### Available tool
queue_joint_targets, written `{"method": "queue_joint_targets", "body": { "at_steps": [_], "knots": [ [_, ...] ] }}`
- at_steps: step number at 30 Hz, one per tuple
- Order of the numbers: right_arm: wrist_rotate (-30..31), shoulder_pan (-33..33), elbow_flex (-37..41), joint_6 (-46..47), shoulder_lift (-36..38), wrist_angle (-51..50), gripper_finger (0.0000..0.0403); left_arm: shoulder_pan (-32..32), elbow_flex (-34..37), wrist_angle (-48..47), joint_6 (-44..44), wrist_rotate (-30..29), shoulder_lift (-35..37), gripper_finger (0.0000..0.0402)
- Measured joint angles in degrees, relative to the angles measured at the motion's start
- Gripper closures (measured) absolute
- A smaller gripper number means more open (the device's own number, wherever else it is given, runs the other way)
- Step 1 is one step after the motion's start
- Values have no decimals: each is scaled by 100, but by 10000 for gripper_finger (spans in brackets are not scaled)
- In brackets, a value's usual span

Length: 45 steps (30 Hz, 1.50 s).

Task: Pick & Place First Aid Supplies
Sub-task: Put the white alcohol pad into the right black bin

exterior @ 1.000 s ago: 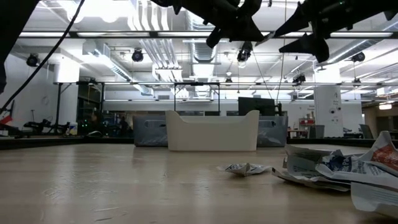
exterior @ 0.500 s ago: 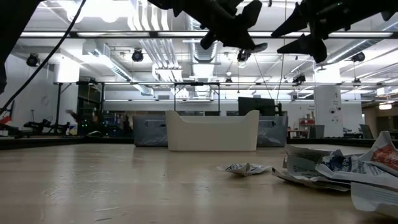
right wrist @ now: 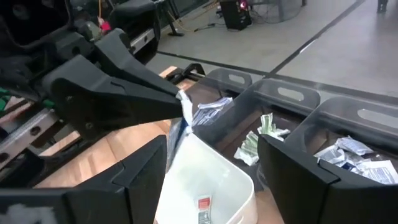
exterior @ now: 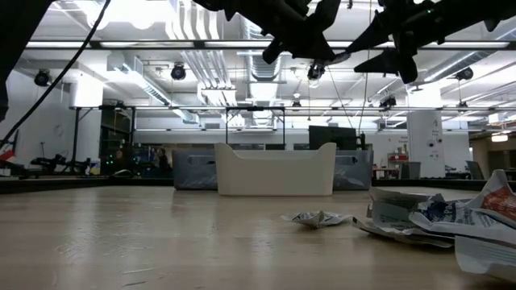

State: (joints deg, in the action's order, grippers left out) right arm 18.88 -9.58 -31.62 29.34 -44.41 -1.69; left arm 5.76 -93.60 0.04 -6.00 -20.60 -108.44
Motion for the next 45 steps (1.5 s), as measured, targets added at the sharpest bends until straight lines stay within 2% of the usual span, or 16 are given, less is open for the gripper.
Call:
{"method": "queue_joint_targets", "body": {
  "at_steps": [12,18,27,37,41,45],
  "knots": [
    [3,-57,-2,-47,-399,444,209,0,2,45,-1,39,0,401],
    [32,-59,-2,-100,-518,451,271,0,11,37,0,57,0,401],
    [49,-57,-2,-413,-428,504,386,2,11,48,-1,53,0,401],
    [56,-57,0,-431,-394,503,395,2,7,42,57,57,2,394],
    [82,-61,0,-431,-394,507,395,2,-38,20,182,61,2,362],
    [82,-61,-1,-431,-397,505,395,27,-99,25,143,65,2,313]
  ]
}}
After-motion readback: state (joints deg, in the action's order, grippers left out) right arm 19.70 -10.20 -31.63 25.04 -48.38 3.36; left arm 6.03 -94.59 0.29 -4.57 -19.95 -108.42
